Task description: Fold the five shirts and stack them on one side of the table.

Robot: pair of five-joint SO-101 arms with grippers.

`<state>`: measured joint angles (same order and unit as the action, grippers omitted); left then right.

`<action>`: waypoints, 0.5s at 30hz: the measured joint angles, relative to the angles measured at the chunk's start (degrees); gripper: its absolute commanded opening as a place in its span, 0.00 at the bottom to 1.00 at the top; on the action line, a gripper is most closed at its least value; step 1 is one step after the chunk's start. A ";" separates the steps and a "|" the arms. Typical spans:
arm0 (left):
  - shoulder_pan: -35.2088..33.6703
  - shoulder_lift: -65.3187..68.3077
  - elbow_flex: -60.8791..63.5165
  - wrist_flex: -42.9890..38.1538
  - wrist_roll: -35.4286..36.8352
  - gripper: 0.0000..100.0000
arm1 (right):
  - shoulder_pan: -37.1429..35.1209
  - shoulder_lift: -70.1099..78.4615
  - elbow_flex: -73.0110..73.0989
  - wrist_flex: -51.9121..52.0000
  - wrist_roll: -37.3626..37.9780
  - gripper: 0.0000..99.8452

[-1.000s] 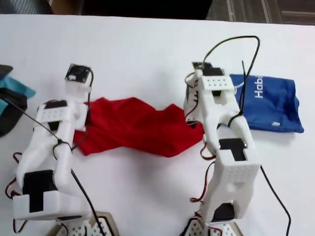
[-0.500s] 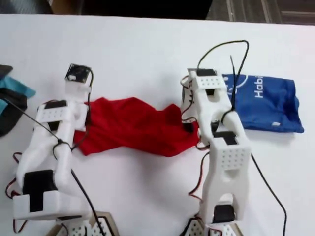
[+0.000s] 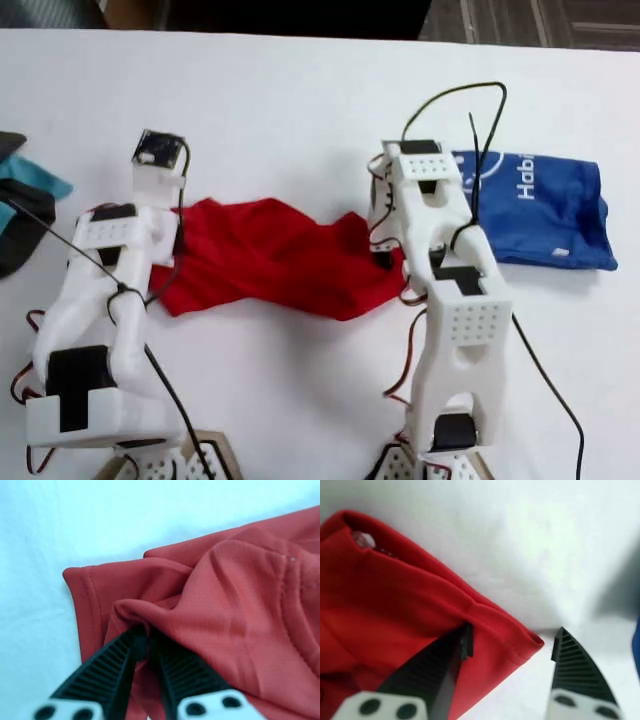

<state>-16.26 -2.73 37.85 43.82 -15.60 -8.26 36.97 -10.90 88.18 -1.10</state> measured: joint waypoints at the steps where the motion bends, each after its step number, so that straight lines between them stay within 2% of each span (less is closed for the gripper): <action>1: 0.00 0.00 0.00 0.00 0.00 0.03 | 0.00 -0.88 1.14 -0.62 0.00 0.26; 15: 0.00 0.00 0.00 0.00 0.00 0.03 | 0.44 -5.80 7.30 -5.63 -0.97 0.26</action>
<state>-16.26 -2.73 37.85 43.82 -15.60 -7.82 31.16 -3.60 82.55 -2.07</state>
